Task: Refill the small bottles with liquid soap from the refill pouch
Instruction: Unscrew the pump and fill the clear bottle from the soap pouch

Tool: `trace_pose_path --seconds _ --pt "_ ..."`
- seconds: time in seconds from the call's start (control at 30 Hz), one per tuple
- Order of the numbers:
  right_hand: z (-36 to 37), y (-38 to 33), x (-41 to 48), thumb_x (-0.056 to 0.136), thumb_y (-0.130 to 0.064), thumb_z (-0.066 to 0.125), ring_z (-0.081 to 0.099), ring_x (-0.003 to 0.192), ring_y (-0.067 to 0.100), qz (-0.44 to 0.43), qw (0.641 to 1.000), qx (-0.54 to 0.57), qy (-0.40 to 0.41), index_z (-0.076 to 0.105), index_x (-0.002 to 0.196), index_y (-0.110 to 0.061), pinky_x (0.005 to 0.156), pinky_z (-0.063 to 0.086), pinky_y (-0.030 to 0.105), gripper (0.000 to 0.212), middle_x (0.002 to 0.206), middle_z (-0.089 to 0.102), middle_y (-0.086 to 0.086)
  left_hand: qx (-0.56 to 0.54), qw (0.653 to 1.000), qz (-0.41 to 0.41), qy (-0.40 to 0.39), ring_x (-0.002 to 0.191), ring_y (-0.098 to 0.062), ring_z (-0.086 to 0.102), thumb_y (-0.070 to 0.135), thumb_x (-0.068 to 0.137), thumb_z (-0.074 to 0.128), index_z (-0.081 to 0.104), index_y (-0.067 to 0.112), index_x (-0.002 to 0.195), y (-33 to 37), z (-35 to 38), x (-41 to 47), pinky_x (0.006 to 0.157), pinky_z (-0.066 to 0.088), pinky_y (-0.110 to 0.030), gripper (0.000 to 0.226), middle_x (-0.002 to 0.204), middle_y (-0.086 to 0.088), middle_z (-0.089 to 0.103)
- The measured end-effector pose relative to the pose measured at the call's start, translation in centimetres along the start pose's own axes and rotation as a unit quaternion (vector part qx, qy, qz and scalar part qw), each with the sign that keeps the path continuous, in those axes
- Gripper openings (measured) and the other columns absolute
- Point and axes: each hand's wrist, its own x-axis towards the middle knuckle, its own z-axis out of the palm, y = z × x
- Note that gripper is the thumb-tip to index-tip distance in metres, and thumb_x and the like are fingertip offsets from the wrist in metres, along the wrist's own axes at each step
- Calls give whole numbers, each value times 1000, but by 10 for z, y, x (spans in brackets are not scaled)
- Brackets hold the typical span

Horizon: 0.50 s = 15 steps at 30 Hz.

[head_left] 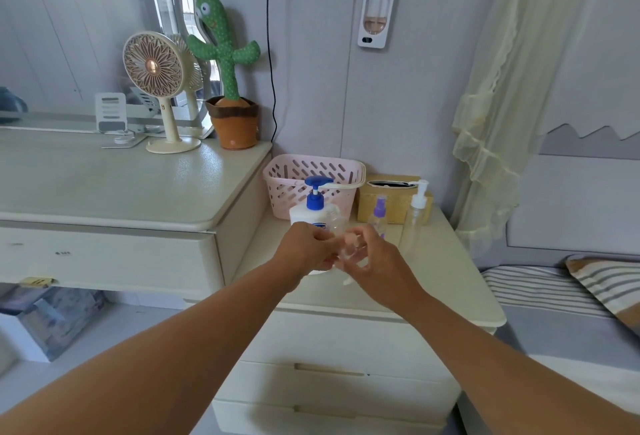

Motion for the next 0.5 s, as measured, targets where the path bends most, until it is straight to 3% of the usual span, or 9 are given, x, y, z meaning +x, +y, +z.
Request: trace_pose_path --seconds 0.1,0.17,0.23,0.4,0.5 --pt "-9 5 4 88 -30 63 59 86 4 22 1000 1 22 45 124 -25 69 46 15 40 100 60 -7 33 988 78 127 73 -19 68 38 92 58 65 11 93 3 -7 2 68 59 -32 28 82 -4 69" --pt "-16 8 9 90 -25 60 57 87 5 24 999 -8 29 45 128 -22 66 39 8 40 106 59 -3 59 963 126 231 72 -11 62 38 95 52 60 16 96 6 -16 7 58 47 -22 24 84 1 65" --pt "-22 8 15 91 -21 57 55 89 6 27 999 -16 36 45 131 -19 65 35 5 41 112 58 -1 71 948 150 273 77 -6 59 36 96 51 58 17 106 11 -24 18 60 40 -17 22 93 2 63" --pt "-33 5 31 93 -17 54 52 93 7 26 999 -13 30 43 135 -18 71 39 15 44 116 52 -4 117 954 158 226 100 -10 55 31 97 50 54 15 127 30 -33 46 80 39 -23 34 118 1 61" --pt "-35 6 42 90 -18 57 58 90 11 34 999 4 29 46 125 -25 72 51 26 37 111 58 -1 125 966 149 168 95 -14 56 29 99 47 59 10 122 40 -30 54 81 39 -25 33 111 -3 64"
